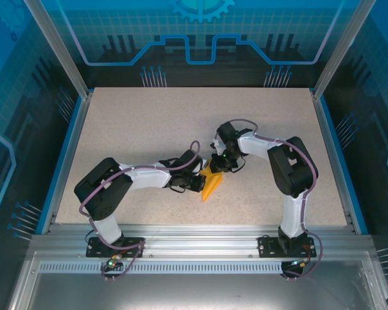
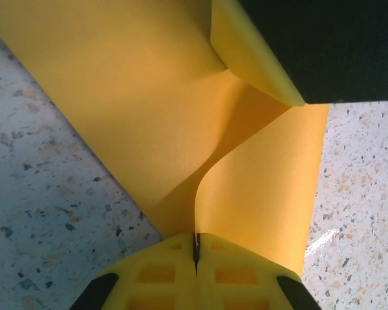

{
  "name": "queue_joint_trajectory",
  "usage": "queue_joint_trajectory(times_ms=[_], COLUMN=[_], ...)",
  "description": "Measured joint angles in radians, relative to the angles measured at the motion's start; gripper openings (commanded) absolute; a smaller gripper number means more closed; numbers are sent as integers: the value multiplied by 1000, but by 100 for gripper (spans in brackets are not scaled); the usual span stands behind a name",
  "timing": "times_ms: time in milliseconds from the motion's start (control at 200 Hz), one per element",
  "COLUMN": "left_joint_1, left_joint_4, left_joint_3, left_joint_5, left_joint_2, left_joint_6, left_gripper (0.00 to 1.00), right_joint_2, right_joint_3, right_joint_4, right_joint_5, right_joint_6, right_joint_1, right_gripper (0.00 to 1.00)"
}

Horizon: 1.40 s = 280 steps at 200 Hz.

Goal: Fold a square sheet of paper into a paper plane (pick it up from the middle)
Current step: Third fold the triangle at the center of the table.

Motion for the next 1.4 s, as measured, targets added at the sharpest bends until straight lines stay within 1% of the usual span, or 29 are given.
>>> queue_joint_trajectory(times_ms=[330,575,860,965,1070,1180,1260,1325,1400], left_joint_1=[0,0,2,2,2,2,2,2,2], left_joint_4=[0,4,4,4,4,4,5,5,5], left_joint_3=[0,0,1,1,1,1,1,1,1], left_joint_5=[0,0,7,7,7,7,7,7,7], left_joint_2=[-31,7,7,7,7,7,7,7,7], left_joint_6=[7,7,6,6,3,-5,-5,-8,-9], left_gripper=[3,3,3,3,3,3,3,3,3], right_joint_2=[0,0,2,-10,-93,-254,-360,-412,-441], right_joint_3=[0,0,6,4,-24,-108,-192,-265,-352], right_joint_4=[0,0,-7,-6,3,50,107,158,223], right_joint_5=[0,0,0,-1,0,-12,-46,-85,-132], right_joint_6=[0,0,4,18,40,76,112,146,192], right_joint_1=[0,0,0,-2,-21,-74,-106,-103,-76], right_gripper=[16,17,17,19,18,15,14,12,11])
